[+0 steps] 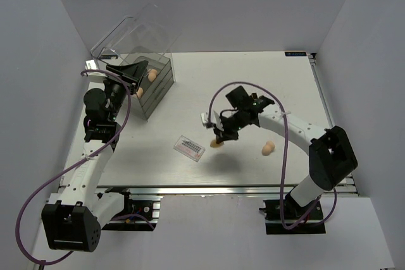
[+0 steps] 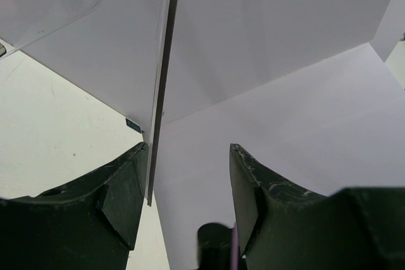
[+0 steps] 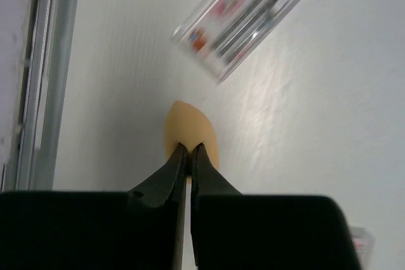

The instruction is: Organize the makeup

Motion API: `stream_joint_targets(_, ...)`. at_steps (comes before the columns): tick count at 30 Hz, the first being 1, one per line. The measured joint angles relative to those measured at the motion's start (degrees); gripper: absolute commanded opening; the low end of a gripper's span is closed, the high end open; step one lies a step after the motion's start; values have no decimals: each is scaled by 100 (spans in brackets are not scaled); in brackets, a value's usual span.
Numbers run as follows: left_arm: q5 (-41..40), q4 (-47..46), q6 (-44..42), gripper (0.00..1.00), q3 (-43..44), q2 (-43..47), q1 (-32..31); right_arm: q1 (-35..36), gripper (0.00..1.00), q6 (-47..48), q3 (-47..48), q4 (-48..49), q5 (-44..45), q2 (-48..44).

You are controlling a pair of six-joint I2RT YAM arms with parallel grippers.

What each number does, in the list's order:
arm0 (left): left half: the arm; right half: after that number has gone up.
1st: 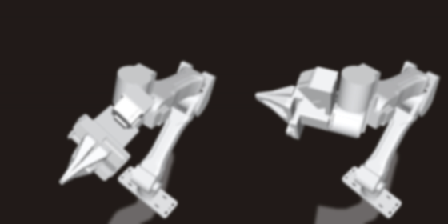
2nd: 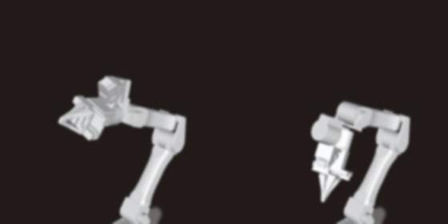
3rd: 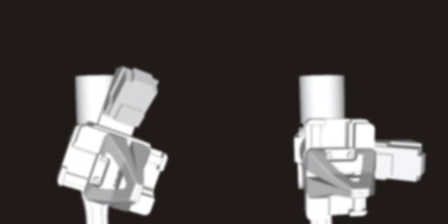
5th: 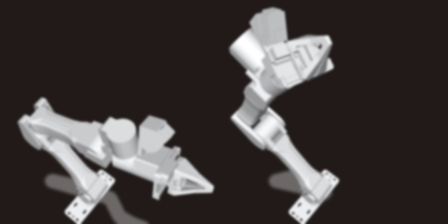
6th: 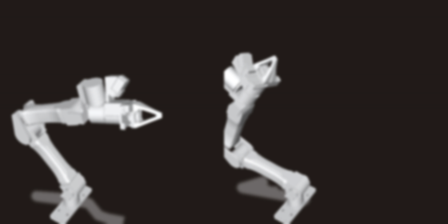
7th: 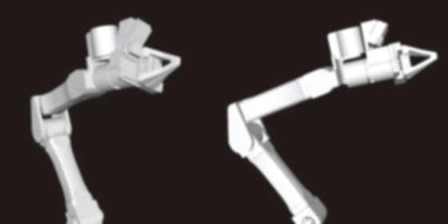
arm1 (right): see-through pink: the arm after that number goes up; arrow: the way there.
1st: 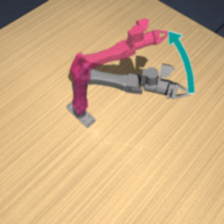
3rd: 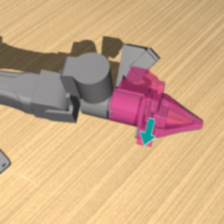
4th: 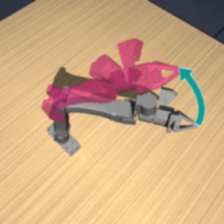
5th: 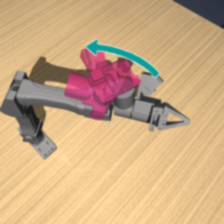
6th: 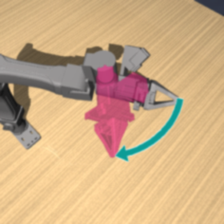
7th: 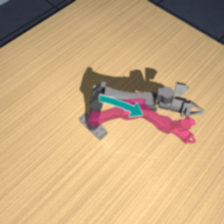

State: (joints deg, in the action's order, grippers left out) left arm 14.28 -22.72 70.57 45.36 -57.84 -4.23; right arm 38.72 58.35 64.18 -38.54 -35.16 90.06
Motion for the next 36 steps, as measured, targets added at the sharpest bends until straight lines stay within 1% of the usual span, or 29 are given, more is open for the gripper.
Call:
stream_joint_targets(5, 0, 0, 0, 62, 0, 0, 0, 11, 0, -872, 1056, 656, -507, 446)
stream_joint_targets(9, -2, 2, 0, 62, 0, 0, 0, 50, 0, -1762, 1462, 1495, -673, 953)
stream_joint_targets(12, -2, 4, 0, 62, 0, 0, 0, 98, 0, -2599, 1438, 2664, -603, 1158)
stream_joint_targets(15, -2, 17, -2, 62, 0, 0, 0, 210, 0, -3484, 1163, 4367, -260, 1202)
stream_joint_targets(17, -4, 33, -2, 62, 0, 0, 0, 319, 0, -4019, 1110, 5412, 129, 1292)
stream_joint_targets(19, -4, 46, 0, 62, 0, 0, 0, 483, 0, -4382, 1141, 6140, 459, 1506)
stream_joint_targets(22, -2, 61, 0, 62, 33, -11, 0, 675, 0, -4850, 1440, 6887, 935, 1987)
stream_joint_targets(27, -2, 90, 0, 62, 140, -59, 0, 894, 0, -5230, 1965, 7823, 1421, 2791)
stream_joint_targets(33, 11, 136, 0, 62, 164, -83, 0, 1123, 0, -5171, 2304, 9125, 1794, 3506)
stream_joint_targets(36, 20, 181, 0, 62, 186, -98, 0, 1274, 0, -5108, 2618, 9455, 1965, 3832)
